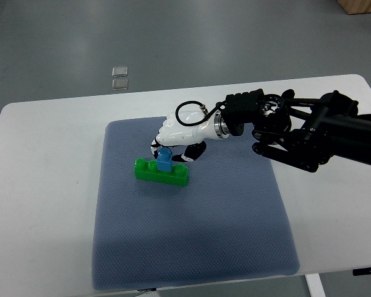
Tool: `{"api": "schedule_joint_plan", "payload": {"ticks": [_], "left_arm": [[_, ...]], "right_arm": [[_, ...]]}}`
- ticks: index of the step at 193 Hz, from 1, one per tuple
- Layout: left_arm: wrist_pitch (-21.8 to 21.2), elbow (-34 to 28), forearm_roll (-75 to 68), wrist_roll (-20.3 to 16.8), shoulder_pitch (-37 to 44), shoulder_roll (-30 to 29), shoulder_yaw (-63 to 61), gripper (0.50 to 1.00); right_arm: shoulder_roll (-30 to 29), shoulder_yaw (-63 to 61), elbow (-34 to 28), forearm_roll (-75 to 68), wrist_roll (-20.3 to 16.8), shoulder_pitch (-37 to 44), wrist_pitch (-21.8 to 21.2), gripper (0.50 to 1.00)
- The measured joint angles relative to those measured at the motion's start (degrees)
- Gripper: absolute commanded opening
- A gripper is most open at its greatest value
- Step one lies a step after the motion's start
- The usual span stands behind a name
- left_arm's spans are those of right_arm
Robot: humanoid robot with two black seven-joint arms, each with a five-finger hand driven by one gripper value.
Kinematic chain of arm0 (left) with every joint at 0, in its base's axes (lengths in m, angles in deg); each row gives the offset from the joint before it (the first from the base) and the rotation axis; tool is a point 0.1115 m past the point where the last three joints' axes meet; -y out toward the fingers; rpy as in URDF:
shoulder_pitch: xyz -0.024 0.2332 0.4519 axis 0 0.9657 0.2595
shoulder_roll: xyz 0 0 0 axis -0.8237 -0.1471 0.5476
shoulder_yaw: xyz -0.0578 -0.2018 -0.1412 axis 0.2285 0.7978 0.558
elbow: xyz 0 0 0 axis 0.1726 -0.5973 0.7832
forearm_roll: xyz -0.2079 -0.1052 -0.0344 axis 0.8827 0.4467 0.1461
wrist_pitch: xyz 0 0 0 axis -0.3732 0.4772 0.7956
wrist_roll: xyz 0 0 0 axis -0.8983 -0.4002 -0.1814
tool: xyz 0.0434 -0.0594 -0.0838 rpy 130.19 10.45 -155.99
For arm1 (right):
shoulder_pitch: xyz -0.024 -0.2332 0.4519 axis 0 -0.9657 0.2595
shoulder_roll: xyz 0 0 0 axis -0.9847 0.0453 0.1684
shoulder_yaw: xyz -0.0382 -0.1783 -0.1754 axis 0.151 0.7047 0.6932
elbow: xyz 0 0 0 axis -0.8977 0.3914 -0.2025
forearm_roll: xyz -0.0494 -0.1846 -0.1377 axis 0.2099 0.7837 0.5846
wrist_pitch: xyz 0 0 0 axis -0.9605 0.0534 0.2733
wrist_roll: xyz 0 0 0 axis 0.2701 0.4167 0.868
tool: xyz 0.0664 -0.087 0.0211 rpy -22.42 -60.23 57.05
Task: Stack blue block on green block with right hand
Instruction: 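Press the blue block down onto the green block's studs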
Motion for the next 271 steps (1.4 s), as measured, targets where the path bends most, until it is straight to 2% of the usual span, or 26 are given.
{"api": "schedule_joint_plan", "payload": {"ticks": [262,271], "left_arm": [[0.0,0.0,0.0,0.0,0.0,0.0,0.0,1.0],[0.0,0.0,0.0,0.0,0.0,0.0,0.0,1.0]], "right_arm": [[-3.5,0.9,4.7,0.6,0.3,-2.4,3.4,0.5],[-3.6,0.9,4.8,0.6,0.3,-2.4,3.4,0.515]]}}
